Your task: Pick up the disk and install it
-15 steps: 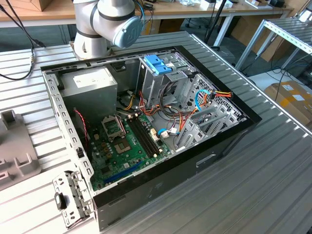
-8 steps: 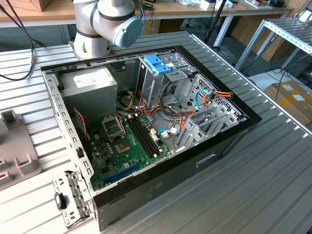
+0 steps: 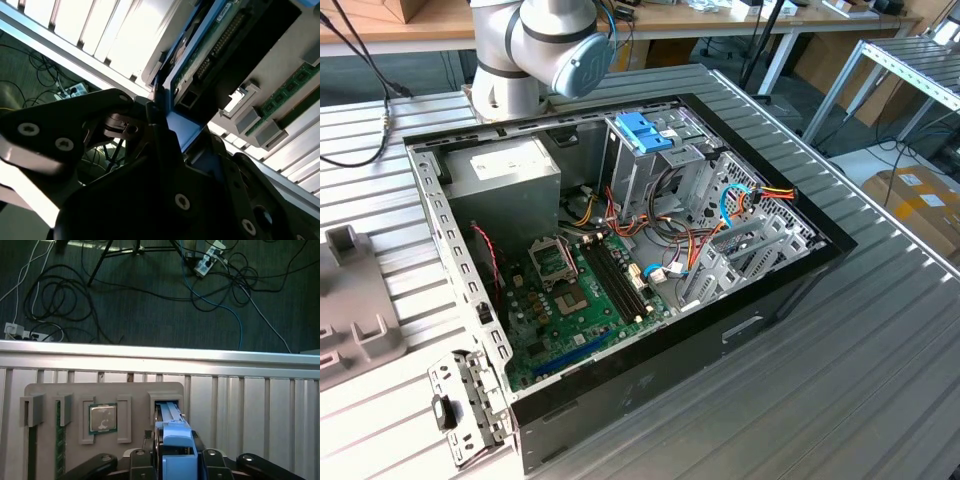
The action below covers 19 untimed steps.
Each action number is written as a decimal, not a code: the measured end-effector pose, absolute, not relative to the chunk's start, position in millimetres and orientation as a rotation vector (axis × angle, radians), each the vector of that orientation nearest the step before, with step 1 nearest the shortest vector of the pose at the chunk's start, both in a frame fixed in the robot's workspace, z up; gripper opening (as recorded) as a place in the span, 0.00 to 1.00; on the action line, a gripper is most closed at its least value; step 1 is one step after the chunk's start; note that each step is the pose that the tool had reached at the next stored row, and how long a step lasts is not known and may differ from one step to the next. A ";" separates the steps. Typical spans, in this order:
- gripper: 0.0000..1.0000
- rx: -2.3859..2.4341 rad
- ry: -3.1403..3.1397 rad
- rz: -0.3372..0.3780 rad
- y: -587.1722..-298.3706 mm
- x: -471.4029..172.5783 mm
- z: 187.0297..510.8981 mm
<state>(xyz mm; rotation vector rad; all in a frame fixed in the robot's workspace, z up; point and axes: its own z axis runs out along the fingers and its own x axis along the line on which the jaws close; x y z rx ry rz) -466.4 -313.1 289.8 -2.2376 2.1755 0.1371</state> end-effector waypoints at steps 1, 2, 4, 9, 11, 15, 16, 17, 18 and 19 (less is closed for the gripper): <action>0.38 -2.230 2.183 0.137 -313.4 -466.4 289.4; 0.38 -2.220 2.192 0.137 -313.7 -466.4 289.0; 0.38 -2.199 2.213 0.137 -313.9 -466.4 288.3; 0.38 -2.134 2.271 0.135 -314.0 -466.3 286.9; 0.38 -2.133 2.272 0.135 -314.0 -466.3 286.9; 0.38 -2.154 2.254 0.135 -313.9 -465.9 286.7; 0.38 -2.157 2.251 0.135 -313.9 -465.6 286.8; 0.38 -2.160 2.248 0.135 -314.0 -465.4 286.8; 0.38 -2.161 2.248 0.135 -314.0 -465.4 286.9; 0.38 -2.161 2.248 0.135 -314.0 -465.3 286.9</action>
